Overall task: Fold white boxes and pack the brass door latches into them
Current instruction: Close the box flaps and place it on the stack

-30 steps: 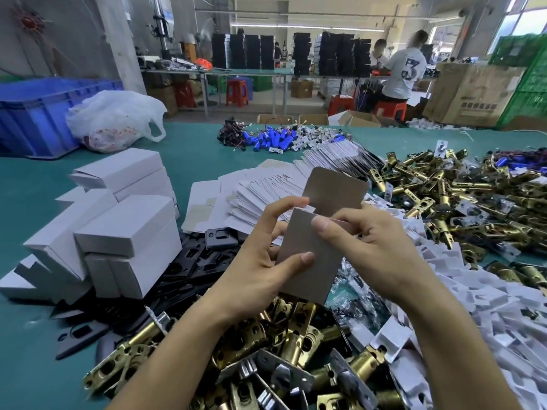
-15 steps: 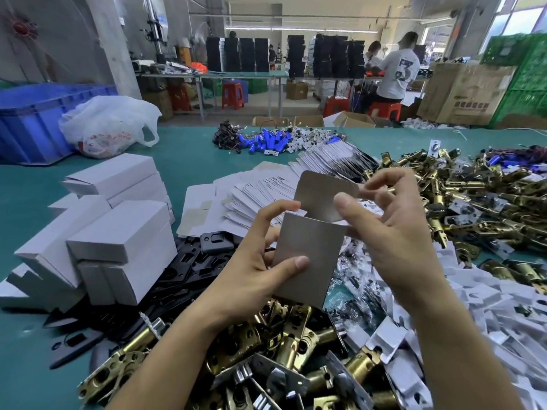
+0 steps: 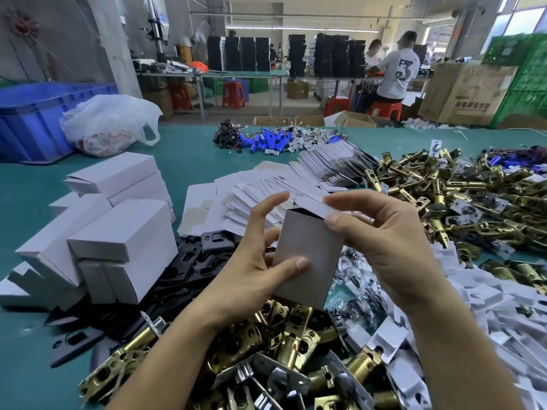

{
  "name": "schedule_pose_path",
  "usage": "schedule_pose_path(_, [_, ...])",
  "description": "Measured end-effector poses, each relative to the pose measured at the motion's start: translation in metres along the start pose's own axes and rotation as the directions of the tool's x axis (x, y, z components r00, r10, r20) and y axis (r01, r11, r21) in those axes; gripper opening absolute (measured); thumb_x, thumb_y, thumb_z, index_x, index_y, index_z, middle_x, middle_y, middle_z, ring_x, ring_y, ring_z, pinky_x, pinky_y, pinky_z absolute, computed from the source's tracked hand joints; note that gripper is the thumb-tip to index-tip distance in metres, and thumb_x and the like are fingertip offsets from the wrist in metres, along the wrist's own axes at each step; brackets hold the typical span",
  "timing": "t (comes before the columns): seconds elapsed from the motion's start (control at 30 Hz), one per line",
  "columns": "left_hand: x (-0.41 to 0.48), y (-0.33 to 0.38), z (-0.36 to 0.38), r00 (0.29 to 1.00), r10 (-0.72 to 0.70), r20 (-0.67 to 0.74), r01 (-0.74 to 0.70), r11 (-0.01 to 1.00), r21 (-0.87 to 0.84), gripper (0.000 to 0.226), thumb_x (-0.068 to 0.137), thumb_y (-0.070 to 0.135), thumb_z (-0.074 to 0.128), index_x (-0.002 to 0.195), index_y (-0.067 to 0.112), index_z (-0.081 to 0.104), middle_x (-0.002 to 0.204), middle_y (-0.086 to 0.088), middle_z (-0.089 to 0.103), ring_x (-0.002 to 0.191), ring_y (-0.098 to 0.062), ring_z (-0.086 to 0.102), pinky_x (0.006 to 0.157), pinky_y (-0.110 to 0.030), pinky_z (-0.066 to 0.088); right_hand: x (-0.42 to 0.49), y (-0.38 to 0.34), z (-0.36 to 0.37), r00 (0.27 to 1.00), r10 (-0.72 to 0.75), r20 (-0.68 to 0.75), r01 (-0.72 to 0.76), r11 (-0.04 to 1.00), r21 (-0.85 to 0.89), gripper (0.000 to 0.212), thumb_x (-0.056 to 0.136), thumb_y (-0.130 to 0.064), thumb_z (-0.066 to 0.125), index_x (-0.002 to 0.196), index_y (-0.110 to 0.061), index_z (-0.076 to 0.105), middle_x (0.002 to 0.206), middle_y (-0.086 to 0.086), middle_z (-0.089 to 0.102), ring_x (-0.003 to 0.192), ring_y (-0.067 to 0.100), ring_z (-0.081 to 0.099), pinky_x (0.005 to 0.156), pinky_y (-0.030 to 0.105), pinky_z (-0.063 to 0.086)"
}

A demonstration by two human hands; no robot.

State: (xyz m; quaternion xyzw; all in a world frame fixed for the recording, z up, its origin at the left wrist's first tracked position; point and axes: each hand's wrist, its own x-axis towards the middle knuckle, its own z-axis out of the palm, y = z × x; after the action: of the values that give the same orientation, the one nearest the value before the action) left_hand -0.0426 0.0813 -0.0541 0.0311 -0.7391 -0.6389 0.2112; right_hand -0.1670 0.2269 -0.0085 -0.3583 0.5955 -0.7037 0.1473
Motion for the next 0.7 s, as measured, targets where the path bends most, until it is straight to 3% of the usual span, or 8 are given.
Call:
schedule_pose_path(0.1, [-0.001,0.001,0.000,1.000,0.002,0.028,-0.002,1.000,0.014,0.080,0.089,0.021,0.070,0.135,0.072,0.030,0.131,0.000,0.065,0.106,-0.028,0.072,0.088,-0.050,0.060,0.000,-0.001,-0.001,1.000,-0.011,-0.019,0.011,1.000,-0.021,0.017,0.079,-0.002,0.077,0.086,-0.017,0.076,0.094,0.008,0.076,0.093,0.036,0.069,0.088,0.049,0.055])
schedule_pose_path(0.3, [-0.002,0.005,0.001,0.998,0.000,0.065,-0.002,0.999,0.033,0.082,0.089,0.019,0.070,0.137,0.073,0.031,0.133,-0.006,0.061,0.105,-0.030,0.072,0.090,-0.049,0.060,0.000,-0.001,-0.004,0.999,-0.005,-0.040,0.004,1.000,-0.019,0.017,0.077,0.000,0.077,0.086,-0.014,0.076,0.087,0.008,0.076,0.080,0.020,0.071,0.079,0.036,0.058])
schedule_pose_path(0.43, [-0.002,0.005,0.001,0.997,-0.008,0.080,0.006,1.000,0.025,0.085,0.090,0.014,0.071,0.138,0.072,0.031,0.130,-0.007,0.062,0.104,-0.028,0.073,0.087,-0.042,0.061,0.000,-0.003,-0.010,1.000,-0.019,-0.010,0.019,1.000,-0.002,0.011,0.068,-0.014,0.080,0.079,-0.016,0.079,0.082,0.007,0.077,0.074,0.015,0.071,0.067,0.024,0.058])
schedule_pose_path(0.6, [-0.002,0.005,0.003,0.997,-0.017,0.074,0.015,0.999,0.032,0.081,0.089,0.021,0.069,0.136,0.075,0.030,0.134,-0.007,0.062,0.105,-0.029,0.072,0.089,-0.048,0.060,0.000,-0.004,-0.015,0.996,-0.007,0.089,0.011,0.999,-0.040,0.018,0.064,-0.024,0.077,0.081,-0.018,0.080,0.083,0.005,0.077,0.078,0.012,0.073,0.066,0.020,0.056])
schedule_pose_path(0.7, [-0.002,0.006,0.003,0.997,-0.016,0.073,0.014,1.000,0.027,0.078,0.091,0.023,0.068,0.136,0.075,0.030,0.137,-0.006,0.060,0.107,-0.027,0.072,0.090,-0.046,0.060,0.000,-0.004,-0.015,0.993,0.002,0.122,0.006,0.997,-0.072,0.021,0.066,-0.029,0.075,0.085,-0.020,0.080,0.089,0.003,0.078,0.085,0.013,0.073,0.075,0.026,0.059])
